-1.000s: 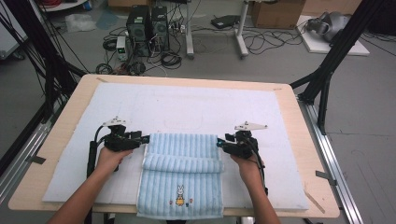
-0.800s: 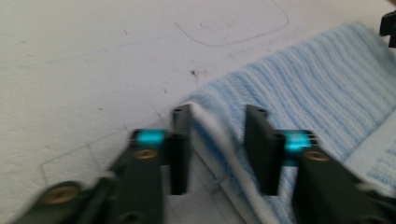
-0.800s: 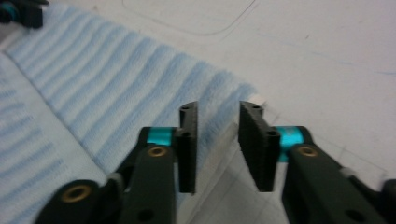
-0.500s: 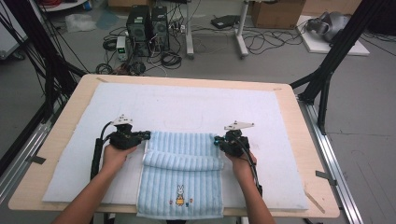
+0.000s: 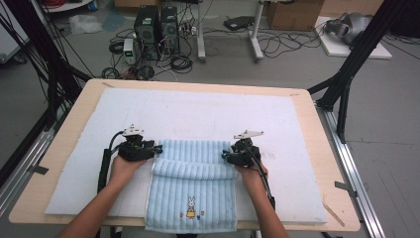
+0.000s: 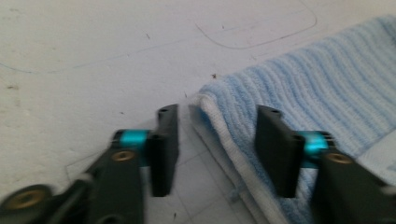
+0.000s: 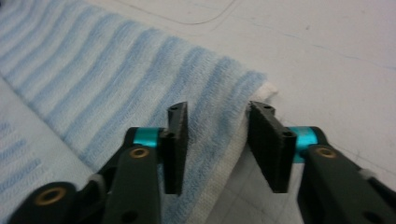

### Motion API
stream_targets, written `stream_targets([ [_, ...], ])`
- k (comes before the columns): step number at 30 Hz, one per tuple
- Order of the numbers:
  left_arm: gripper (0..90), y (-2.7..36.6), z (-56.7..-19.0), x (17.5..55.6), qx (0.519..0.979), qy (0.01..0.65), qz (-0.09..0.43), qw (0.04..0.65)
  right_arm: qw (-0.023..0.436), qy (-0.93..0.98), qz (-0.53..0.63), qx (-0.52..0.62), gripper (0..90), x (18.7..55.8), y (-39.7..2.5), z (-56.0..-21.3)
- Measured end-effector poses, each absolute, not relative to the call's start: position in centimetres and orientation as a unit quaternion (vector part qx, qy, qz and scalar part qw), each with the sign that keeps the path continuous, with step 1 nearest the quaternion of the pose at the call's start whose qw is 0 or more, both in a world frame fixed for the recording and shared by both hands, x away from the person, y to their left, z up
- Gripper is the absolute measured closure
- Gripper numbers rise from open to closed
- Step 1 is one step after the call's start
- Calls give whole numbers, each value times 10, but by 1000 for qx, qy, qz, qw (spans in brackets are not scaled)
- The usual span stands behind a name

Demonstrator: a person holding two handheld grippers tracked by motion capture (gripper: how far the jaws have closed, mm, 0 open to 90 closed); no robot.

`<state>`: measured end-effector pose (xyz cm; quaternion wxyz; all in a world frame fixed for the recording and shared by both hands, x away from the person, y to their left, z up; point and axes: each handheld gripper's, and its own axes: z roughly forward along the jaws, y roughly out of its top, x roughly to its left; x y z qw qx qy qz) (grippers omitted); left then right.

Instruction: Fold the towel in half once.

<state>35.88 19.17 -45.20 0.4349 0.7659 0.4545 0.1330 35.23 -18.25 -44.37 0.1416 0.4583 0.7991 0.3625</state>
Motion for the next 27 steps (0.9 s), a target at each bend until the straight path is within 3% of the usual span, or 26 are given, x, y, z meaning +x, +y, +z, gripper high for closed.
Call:
stream_targets([
  [2,838,189,-453,358,772,445,116,438,134,794,369,464,787,352,-184,-444],
  [3,851,188,-452,358,775,442,119,435,129,796,376,457,825,351,-183,-445],
  [11,868,188,-452,378,754,462,114,452,153,795,388,440,855,358,-185,-443],
  [21,866,190,-442,427,722,472,124,490,194,778,401,443,854,400,-184,-430],
  [27,866,188,-435,445,729,466,127,485,212,778,391,444,854,424,-180,-427],
])
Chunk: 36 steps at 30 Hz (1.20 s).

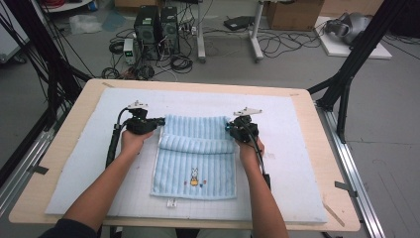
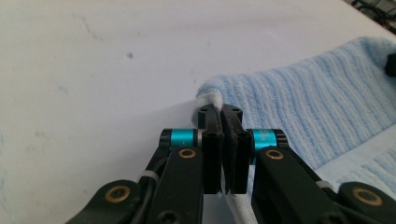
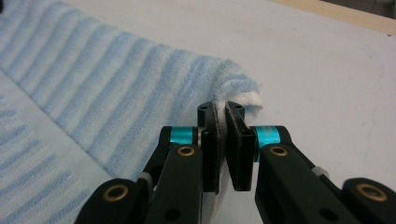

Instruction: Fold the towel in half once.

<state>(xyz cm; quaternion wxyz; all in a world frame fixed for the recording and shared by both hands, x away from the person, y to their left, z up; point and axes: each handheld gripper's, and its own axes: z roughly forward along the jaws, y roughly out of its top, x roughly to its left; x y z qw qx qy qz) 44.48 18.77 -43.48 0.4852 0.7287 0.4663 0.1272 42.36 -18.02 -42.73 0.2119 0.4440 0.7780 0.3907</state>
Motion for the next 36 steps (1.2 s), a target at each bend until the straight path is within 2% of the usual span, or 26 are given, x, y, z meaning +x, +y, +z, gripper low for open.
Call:
stream_targets([
  [9,846,190,-439,456,736,472,113,472,213,771,389,458,850,441,-175,-427],
  [11,671,193,-439,456,725,490,108,472,211,773,385,459,803,441,-175,-428],
  [12,605,195,-438,456,725,490,109,473,207,770,388,462,718,442,-175,-428],
  [14,558,198,-435,455,723,484,107,481,199,763,398,468,625,441,-178,-427],
  [15,545,198,-434,453,725,479,101,484,198,762,400,469,617,440,-180,-425],
  [17,540,195,-433,451,735,462,88,488,194,759,407,470,586,438,-183,-423],
  [22,524,183,-433,444,756,439,62,482,165,767,418,458,589,428,-193,-419],
  [30,533,174,-443,425,771,418,66,476,112,784,427,437,606,416,-207,-423],
  [36,618,177,-449,415,780,412,60,466,92,797,416,428,624,409,-209,-435],
])
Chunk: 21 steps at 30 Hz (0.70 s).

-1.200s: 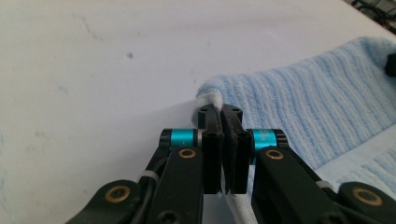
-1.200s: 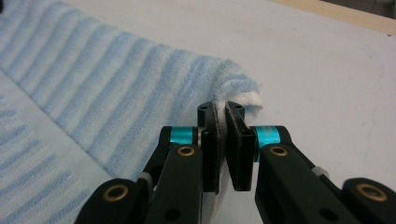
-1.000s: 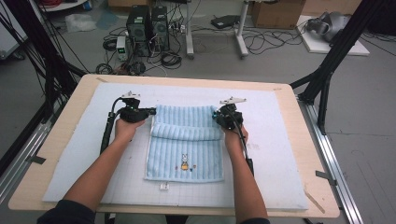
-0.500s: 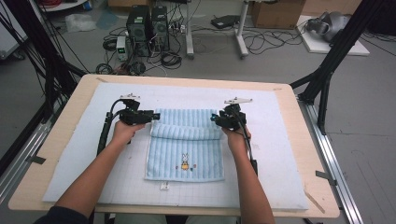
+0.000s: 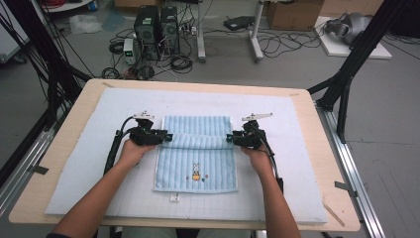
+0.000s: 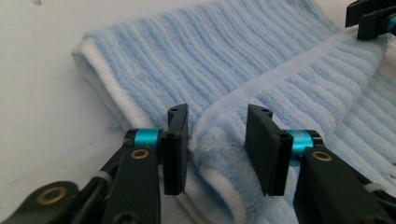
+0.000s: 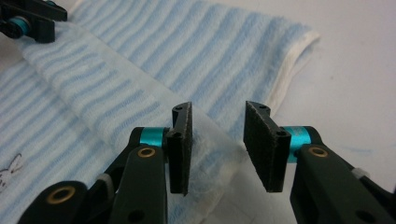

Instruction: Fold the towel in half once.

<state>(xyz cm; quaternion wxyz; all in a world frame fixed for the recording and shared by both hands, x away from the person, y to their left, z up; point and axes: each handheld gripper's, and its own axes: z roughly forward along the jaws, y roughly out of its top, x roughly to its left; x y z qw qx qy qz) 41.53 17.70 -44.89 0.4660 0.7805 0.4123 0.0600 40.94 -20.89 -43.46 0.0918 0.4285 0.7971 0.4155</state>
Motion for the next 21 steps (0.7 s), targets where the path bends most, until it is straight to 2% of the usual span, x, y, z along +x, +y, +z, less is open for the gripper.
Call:
stream_targets([
  [3,789,178,-450,411,788,394,72,467,88,800,409,430,659,407,-209,-441],
  [4,817,179,-450,410,788,393,75,469,86,801,408,430,684,407,-209,-443],
  [9,833,181,-448,403,780,386,86,485,104,813,399,412,811,401,-206,-441],
  [13,833,184,-443,396,771,382,92,501,128,818,395,399,823,396,-203,-434],
  [21,832,192,-437,370,753,366,98,538,144,817,410,380,830,375,-202,-419],
])
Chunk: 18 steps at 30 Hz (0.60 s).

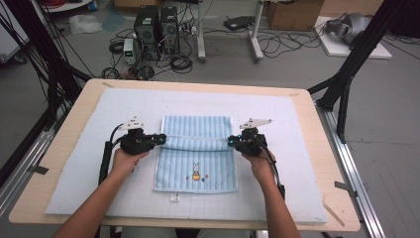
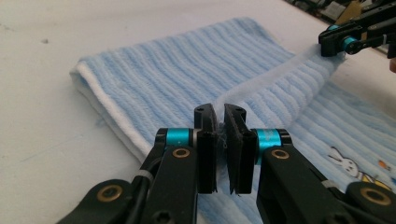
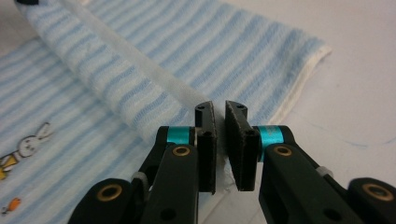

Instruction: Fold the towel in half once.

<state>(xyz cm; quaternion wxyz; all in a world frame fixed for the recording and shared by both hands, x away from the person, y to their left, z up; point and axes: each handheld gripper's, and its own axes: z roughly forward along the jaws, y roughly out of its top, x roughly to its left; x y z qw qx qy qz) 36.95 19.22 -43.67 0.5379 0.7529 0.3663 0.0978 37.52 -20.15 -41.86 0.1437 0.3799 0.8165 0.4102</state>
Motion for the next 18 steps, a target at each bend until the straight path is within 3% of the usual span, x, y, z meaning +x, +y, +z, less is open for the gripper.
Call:
stream_targets([
  [18,829,198,-444,294,761,334,99,547,142,810,447,352,832,292,-211,-427],
])
